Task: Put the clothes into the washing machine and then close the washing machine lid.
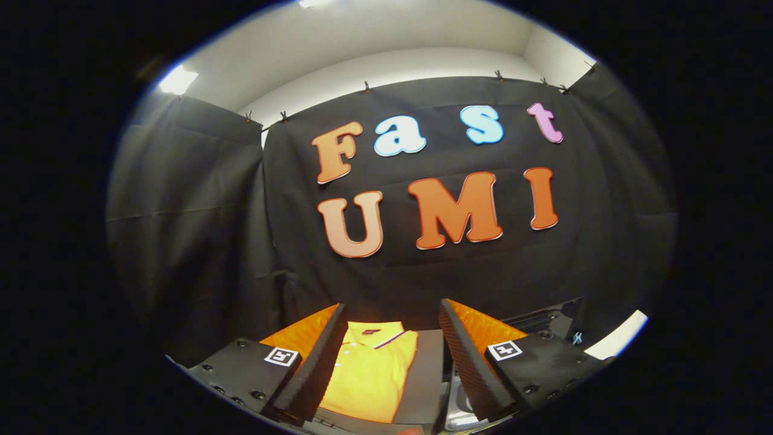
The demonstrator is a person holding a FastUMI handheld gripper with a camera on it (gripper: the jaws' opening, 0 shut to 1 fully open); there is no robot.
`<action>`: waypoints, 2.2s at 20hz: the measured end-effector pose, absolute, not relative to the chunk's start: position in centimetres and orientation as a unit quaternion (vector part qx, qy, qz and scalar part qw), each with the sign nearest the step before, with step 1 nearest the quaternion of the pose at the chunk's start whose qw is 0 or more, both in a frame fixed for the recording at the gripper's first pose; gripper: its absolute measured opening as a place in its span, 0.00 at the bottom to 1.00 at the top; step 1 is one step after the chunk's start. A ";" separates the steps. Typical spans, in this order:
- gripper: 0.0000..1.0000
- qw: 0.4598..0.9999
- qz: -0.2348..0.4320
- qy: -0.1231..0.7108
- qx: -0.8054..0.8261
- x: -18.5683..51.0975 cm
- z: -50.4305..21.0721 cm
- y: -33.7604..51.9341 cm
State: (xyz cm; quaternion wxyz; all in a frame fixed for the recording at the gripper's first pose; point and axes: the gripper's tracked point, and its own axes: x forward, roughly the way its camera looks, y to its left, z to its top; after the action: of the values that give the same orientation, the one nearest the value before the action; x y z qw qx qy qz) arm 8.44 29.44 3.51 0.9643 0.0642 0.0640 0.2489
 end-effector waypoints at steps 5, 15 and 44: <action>0.98 0.941 0.312 0.115 0.066 9.8 -1.1 37.3; 0.98 0.927 0.307 0.215 -0.009 11.1 -12.3 42.1; 0.08 0.939 0.300 0.157 0.066 10.3 -12.7 43.6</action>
State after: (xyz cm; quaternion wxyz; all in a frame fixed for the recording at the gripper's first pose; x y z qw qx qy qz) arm 10.32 43.59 -12.70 0.9386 0.0663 0.1569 0.2999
